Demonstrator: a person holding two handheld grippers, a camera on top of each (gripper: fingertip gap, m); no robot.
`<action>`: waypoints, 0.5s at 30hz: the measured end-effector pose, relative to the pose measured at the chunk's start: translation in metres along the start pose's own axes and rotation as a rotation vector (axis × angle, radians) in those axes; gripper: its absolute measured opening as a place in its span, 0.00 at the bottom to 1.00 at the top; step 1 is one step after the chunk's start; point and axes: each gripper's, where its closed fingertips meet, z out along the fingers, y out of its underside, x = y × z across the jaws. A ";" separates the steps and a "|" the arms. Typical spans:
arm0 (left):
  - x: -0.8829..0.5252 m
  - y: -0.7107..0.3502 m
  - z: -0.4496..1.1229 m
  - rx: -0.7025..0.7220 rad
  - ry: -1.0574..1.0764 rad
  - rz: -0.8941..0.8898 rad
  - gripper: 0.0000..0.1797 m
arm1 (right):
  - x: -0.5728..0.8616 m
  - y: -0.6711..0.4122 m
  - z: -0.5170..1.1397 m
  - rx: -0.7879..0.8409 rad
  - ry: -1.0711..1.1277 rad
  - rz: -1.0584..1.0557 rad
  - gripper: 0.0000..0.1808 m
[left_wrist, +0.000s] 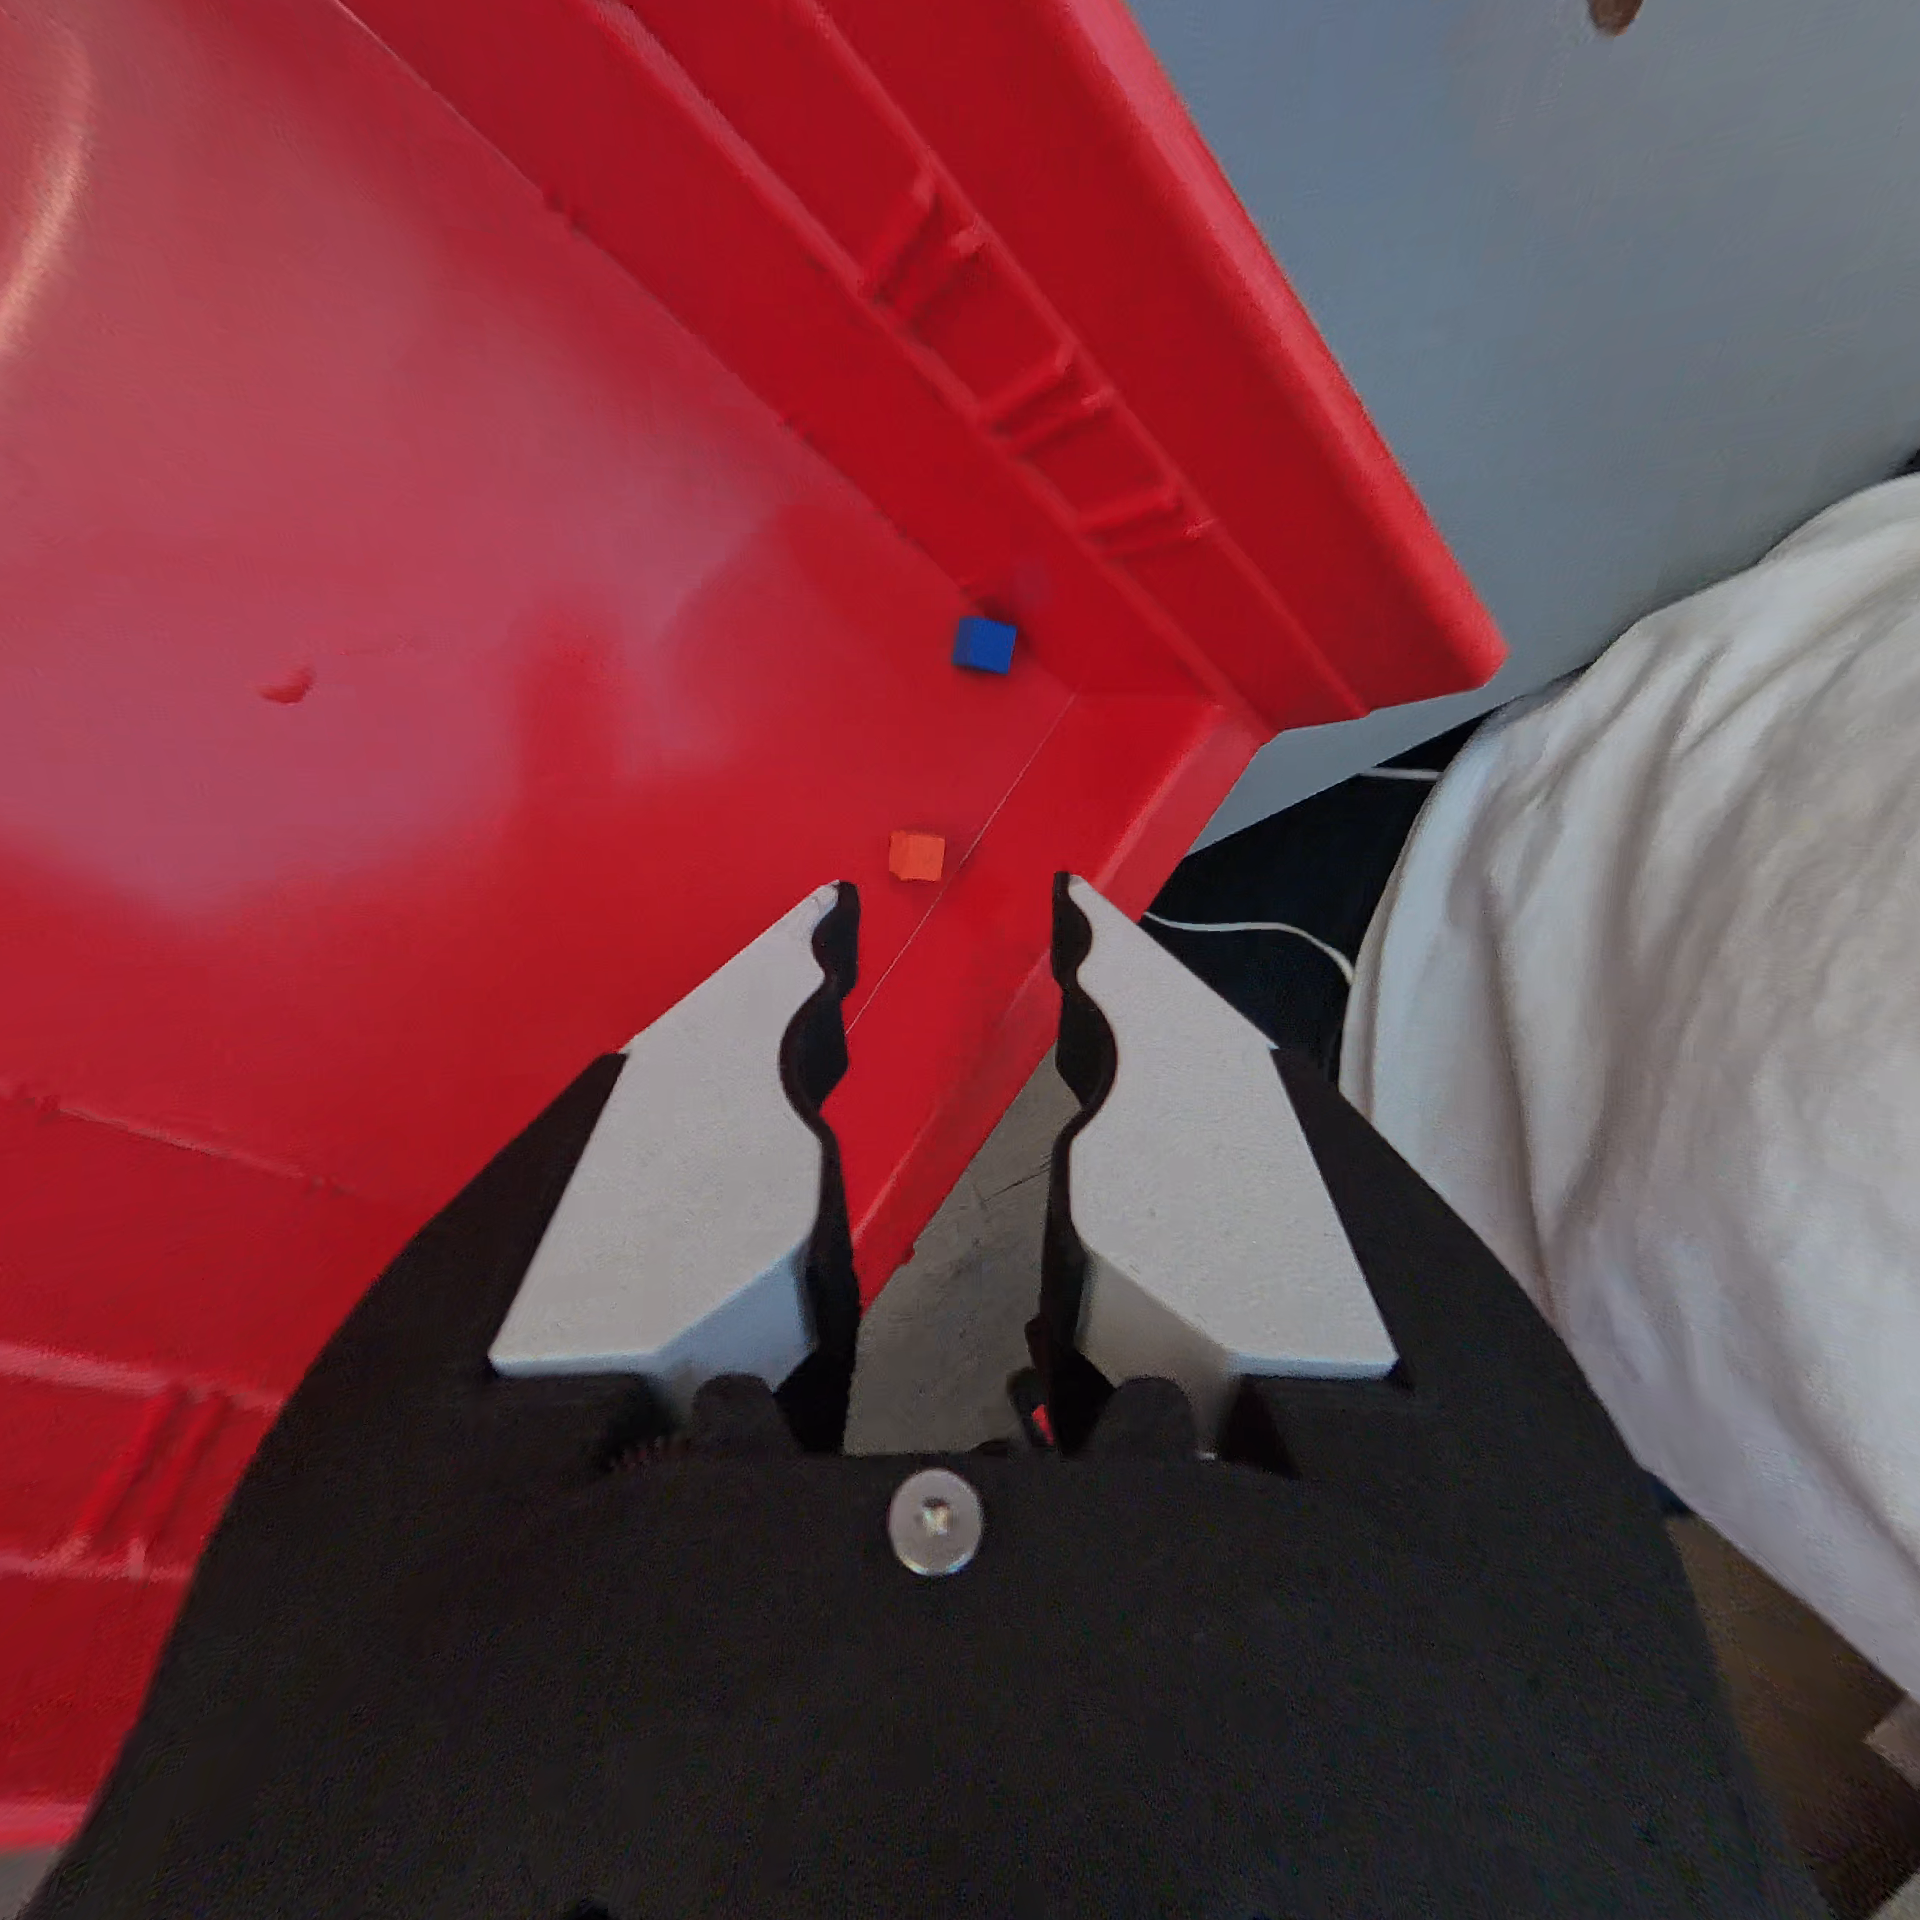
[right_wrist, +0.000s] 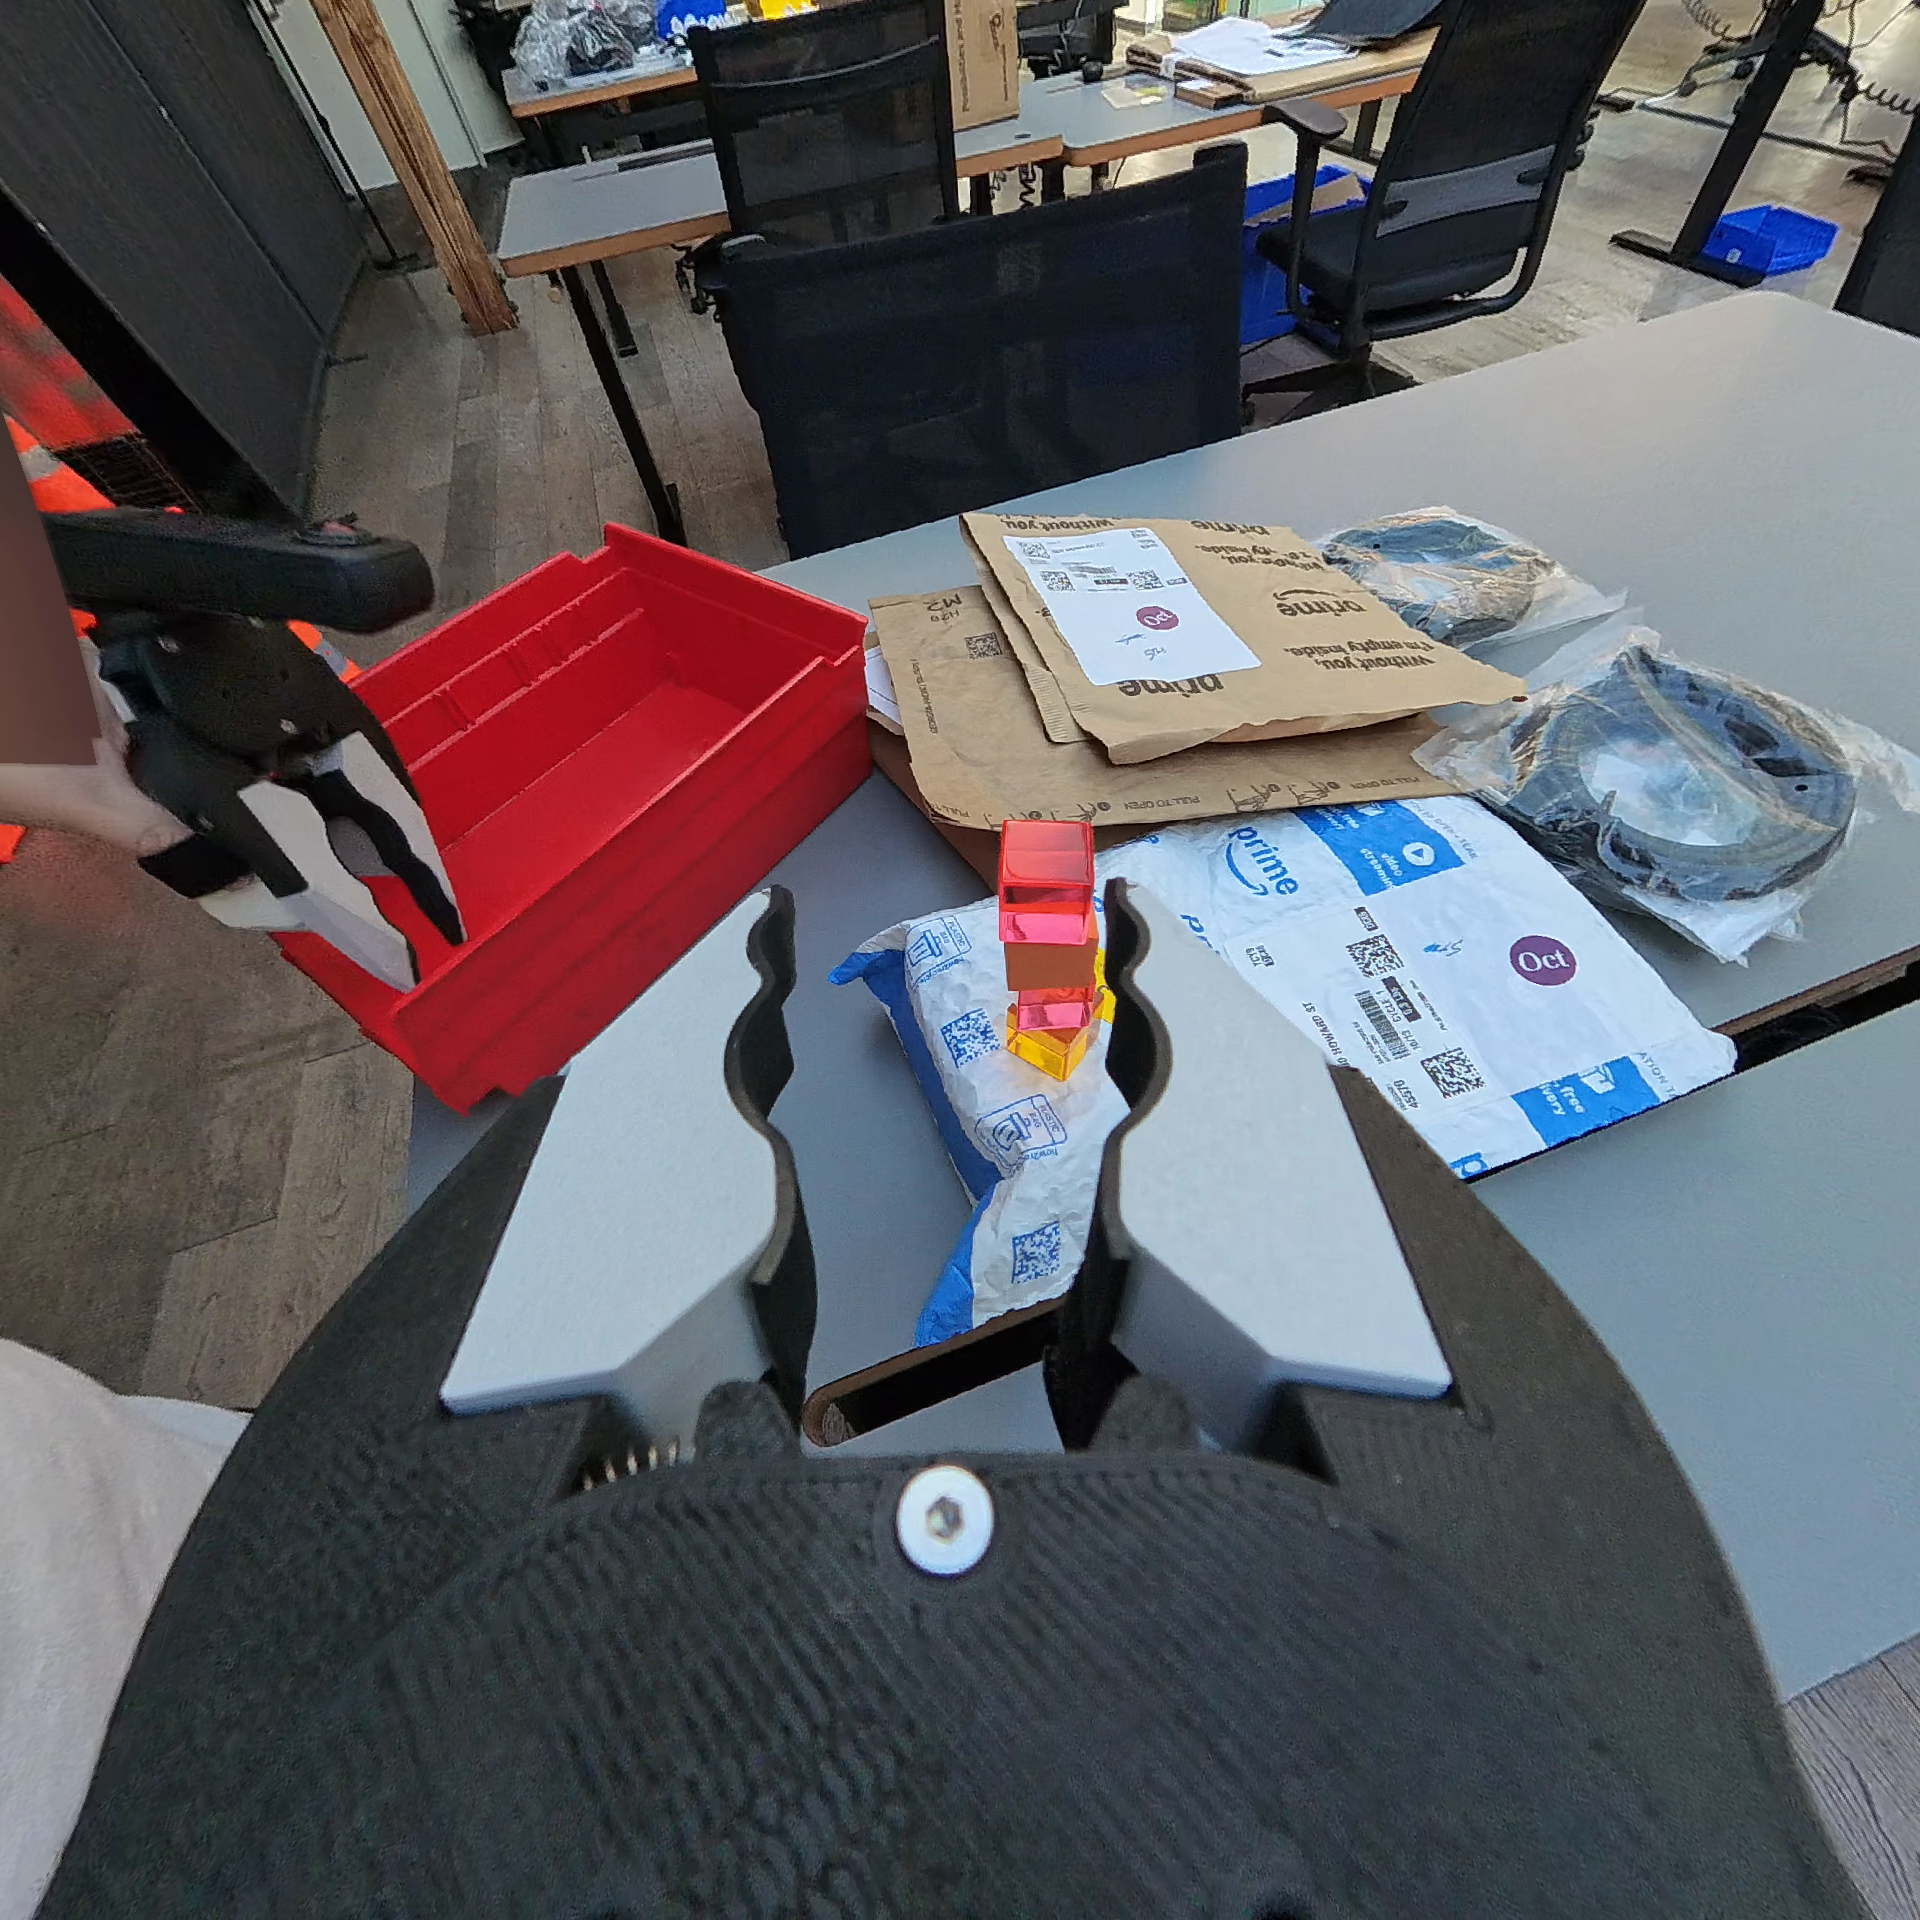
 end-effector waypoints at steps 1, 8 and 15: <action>0.001 0.000 0.009 -0.016 -0.001 0.049 0.20 | -0.002 -0.001 -0.001 0.001 0.003 -0.002 0.33; -0.013 0.012 0.033 -0.151 -0.101 0.275 0.14 | -0.006 -0.004 -0.014 0.002 0.041 -0.007 0.33; -0.014 0.016 0.033 -0.126 -0.150 0.351 0.05 | 0.006 0.004 -0.038 0.014 0.129 0.018 0.33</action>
